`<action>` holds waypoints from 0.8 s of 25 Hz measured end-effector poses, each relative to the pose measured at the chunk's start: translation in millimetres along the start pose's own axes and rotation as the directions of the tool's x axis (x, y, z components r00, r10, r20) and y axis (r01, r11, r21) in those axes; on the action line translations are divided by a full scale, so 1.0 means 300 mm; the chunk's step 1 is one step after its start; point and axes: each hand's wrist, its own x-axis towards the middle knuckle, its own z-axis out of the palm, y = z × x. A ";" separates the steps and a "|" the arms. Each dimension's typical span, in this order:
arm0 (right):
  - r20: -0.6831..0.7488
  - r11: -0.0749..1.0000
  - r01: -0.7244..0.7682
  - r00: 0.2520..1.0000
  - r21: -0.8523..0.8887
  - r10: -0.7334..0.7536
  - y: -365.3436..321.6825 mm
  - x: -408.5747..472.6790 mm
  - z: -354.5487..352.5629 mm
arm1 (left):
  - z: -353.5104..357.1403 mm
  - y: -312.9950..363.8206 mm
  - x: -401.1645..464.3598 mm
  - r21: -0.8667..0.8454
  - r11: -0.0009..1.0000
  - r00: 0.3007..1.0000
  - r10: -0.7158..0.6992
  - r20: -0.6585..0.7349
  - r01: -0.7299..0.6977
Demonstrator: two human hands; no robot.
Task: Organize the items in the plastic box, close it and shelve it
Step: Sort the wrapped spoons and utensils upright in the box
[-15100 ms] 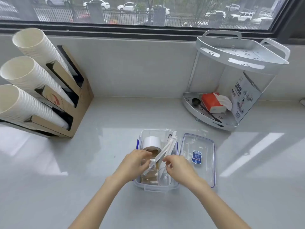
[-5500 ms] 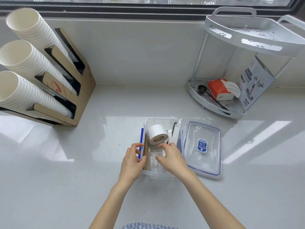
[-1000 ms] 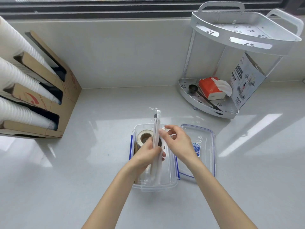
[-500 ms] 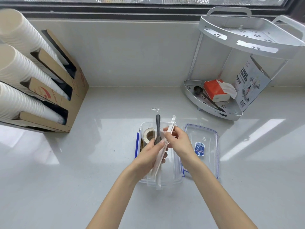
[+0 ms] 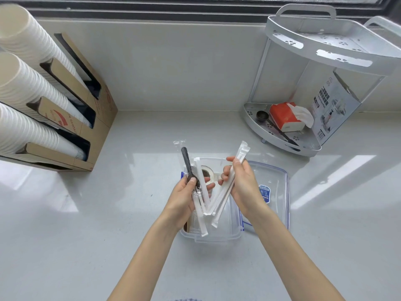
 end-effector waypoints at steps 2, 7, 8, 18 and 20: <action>-0.004 0.999 0.017 1.000 -0.030 -0.017 0.019 0.005 0.007 | 0.016 0.018 -0.001 -0.022 0.998 0.996 0.054 -0.075 -0.056; 0.153 0.805 0.056 0.987 -0.591 0.044 0.047 -0.009 0.022 | 0.027 0.071 -0.002 -0.178 0.979 0.994 0.097 -0.051 -0.104; 0.206 0.762 0.058 0.973 -0.645 0.101 0.052 -0.015 0.023 | 0.030 0.078 -0.001 -0.197 0.975 0.994 0.103 -0.028 -0.106; 0.408 0.734 0.139 0.891 -0.664 0.200 0.067 -0.007 0.021 | 0.033 0.082 0.036 -0.206 0.966 0.986 0.139 -0.088 -0.154; 0.405 0.742 0.091 0.878 -0.664 0.256 0.066 -0.012 0.019 | 0.034 0.090 0.039 -0.222 0.961 0.983 0.142 -0.120 -0.166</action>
